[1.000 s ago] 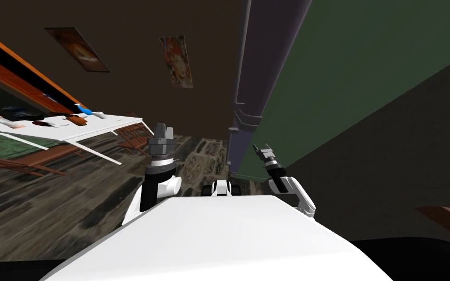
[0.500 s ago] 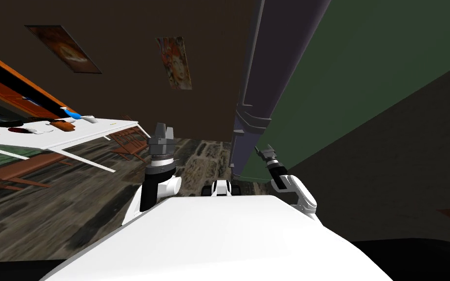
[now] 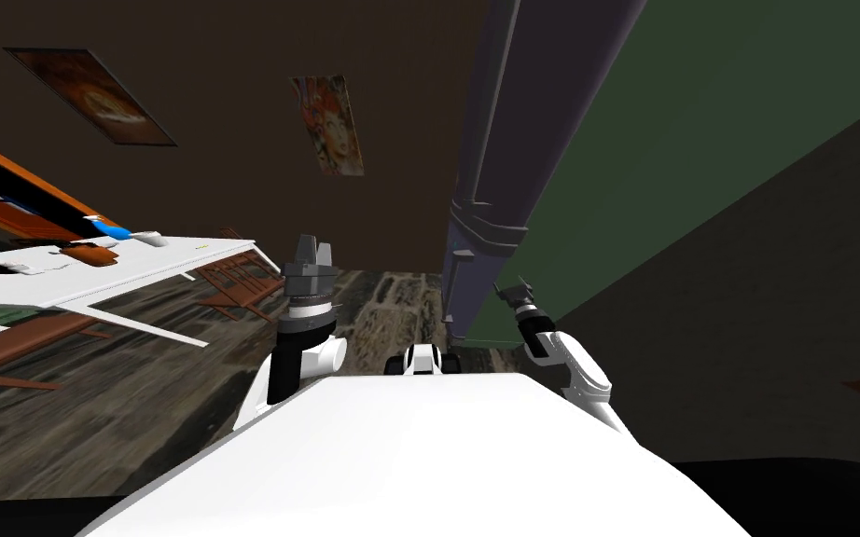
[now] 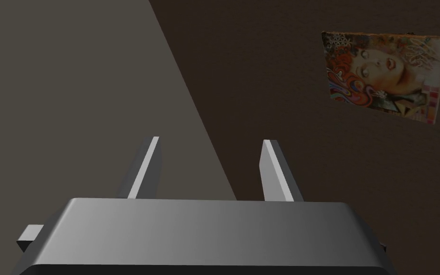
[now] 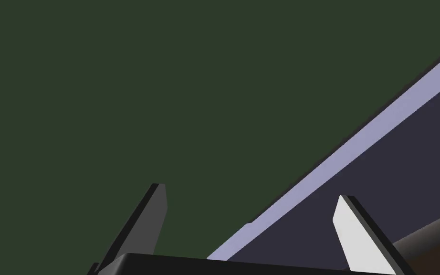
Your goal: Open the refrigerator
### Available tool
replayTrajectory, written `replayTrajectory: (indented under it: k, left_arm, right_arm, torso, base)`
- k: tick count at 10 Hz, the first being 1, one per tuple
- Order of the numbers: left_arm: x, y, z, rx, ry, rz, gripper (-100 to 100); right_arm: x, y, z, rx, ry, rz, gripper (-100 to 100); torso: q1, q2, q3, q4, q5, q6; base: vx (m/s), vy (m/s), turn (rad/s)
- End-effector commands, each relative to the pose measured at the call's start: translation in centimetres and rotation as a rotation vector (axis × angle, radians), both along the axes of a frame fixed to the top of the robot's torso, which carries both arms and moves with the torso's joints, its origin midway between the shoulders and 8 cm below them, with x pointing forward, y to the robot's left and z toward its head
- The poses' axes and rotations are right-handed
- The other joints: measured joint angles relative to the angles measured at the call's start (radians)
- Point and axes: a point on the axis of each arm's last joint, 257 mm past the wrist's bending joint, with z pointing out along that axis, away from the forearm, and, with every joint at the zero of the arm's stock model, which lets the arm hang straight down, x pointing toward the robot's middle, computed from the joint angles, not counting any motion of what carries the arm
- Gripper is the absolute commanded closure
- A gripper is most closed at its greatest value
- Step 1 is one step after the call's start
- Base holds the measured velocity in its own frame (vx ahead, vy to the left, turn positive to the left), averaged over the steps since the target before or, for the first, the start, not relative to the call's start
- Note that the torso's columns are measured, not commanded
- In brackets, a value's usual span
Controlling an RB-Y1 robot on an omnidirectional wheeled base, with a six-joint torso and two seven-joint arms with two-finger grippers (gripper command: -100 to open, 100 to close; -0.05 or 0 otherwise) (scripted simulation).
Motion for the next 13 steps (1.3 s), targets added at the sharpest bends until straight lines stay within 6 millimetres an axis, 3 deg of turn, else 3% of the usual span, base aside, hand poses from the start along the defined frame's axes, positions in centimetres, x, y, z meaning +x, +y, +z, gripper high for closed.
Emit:
replayTrajectory:
  k: [1,4,9,11,13]
  left_arm:
    - [0.0,0.0,0.0,0.0,0.0,0.0,0]
    - [0.0,0.0,0.0,0.0,0.0,0.0,0]
    - [0.0,0.0,0.0,0.0,0.0,0.0,0]
    - [0.0,0.0,0.0,0.0,0.0,0.0,0]
    - [0.0,0.0,0.0,0.0,0.0,0.0,0]
  right_arm:
    - [1.0,-1.4,0.2,-0.195,0.014,-0.023,-100]
    - [1.5,-3.2,0.4,-0.355,0.03,-0.059,-100]
    - [2.3,-6.2,1.5,-0.6,0.049,-0.112,-100]
    - [2.8,-7.7,2.4,-0.734,0.056,-0.138,-100]
    - [3.2,-8.7,3.2,-0.826,0.057,-0.154,-100]
  torso:
    - [0.007,-0.002,-0.002,-0.001,0.002,-0.002]
    - [-0.002,-0.006,-0.004,0.0,0.0,-0.005]
    - [0.012,-0.007,-0.006,0.0,0.006,-0.011]
    - [-0.01,0.01,0.006,0.002,-0.002,0.016]
    - [-0.017,0.025,0.016,0.007,-0.005,0.021]
  base:
    - [0.044,0.21,-0.086]
    - [0.039,0.163,-0.042]
    - [0.029,0.161,-0.004]
    - [0.05,0.141,0.057]
    - [-0.004,0.149,-0.017]
